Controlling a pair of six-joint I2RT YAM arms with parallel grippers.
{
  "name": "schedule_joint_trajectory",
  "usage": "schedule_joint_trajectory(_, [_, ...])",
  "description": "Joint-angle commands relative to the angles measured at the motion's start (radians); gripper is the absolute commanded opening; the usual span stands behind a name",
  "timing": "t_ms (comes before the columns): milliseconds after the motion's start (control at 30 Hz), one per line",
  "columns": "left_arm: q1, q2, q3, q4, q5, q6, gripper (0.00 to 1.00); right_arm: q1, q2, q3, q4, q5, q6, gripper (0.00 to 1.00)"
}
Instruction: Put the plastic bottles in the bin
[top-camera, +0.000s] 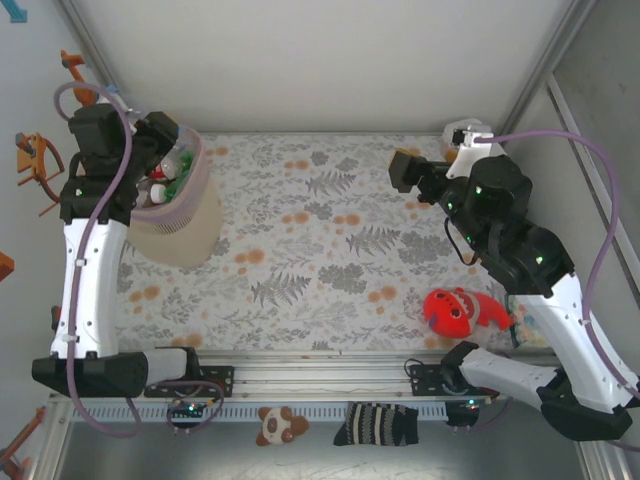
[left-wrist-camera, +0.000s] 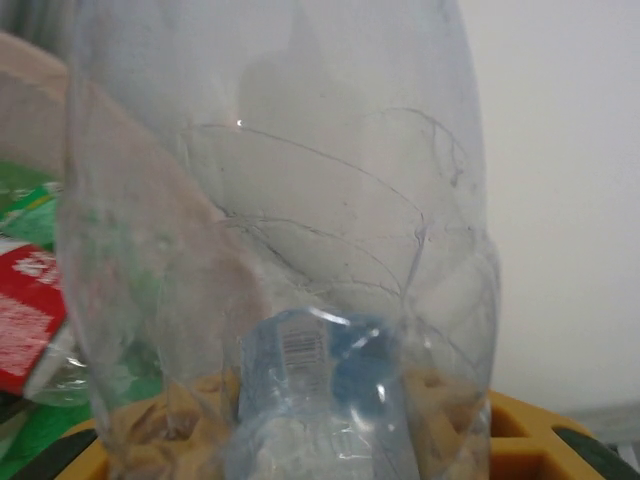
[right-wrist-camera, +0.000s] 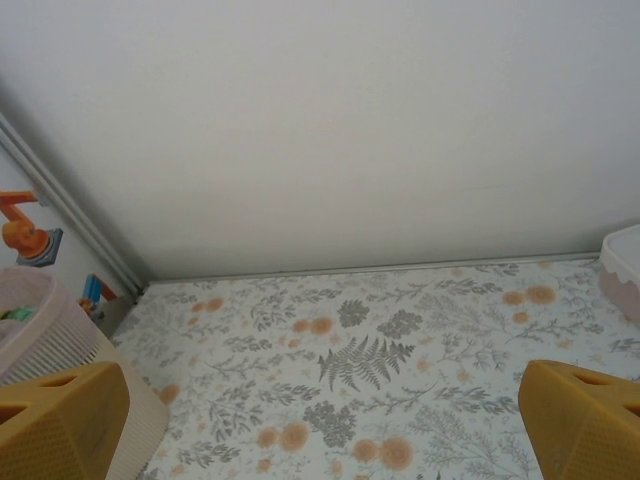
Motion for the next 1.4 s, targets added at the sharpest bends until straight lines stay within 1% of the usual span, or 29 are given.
schedule_joint_trajectory(0, [0.058,0.052,0.055,-0.088,-0.009,-0.177,0.35,-0.004,-0.015,0.004,-0.009,0.04,-0.024,0.98])
schedule_joint_trajectory(133, [0.11,0.13,0.109,-0.133,0.035,-0.309,0.34,-0.004,-0.022,-0.004,-0.011,0.052,-0.032,0.98])
schedule_joint_trajectory(300, [0.14,0.217,0.135,-0.133,0.098,-0.484,0.42,-0.004,-0.025,-0.01,-0.015,0.061,-0.044,0.98])
schedule_joint_trajectory(400, [0.145,0.266,0.148,-0.139,0.119,-0.57,0.44,-0.004,-0.029,-0.014,-0.017,0.072,-0.055,0.98])
schedule_joint_trajectory(533, [0.145,0.305,0.159,-0.172,0.135,-0.659,0.51,-0.004,-0.039,-0.024,-0.018,0.093,-0.067,0.98])
schedule_joint_trajectory(633, [0.145,0.303,0.144,-0.177,0.116,-0.705,0.59,-0.004,-0.043,-0.031,-0.018,0.1,-0.075,0.98])
schedule_joint_trajectory(767, [0.147,0.292,0.148,-0.191,0.088,-0.72,0.71,-0.004,-0.047,-0.034,-0.024,0.11,-0.082,0.99])
schedule_joint_trajectory(833, [0.151,0.283,0.149,-0.188,0.094,-0.723,0.73,-0.004,-0.049,-0.036,-0.025,0.111,-0.082,0.99])
schedule_joint_trajectory(1033, [0.159,0.237,0.143,-0.191,0.096,-0.721,0.74,-0.004,-0.052,-0.036,-0.028,0.108,-0.08,0.99])
schedule_joint_trajectory(1167, [0.159,0.204,0.144,-0.183,0.088,-0.691,0.74,-0.004,-0.053,-0.036,-0.03,0.104,-0.077,0.98])
schedule_joint_trajectory(1367, [0.159,0.174,0.136,-0.145,0.104,-0.659,0.7,-0.004,-0.057,-0.034,-0.034,0.101,-0.072,0.98])
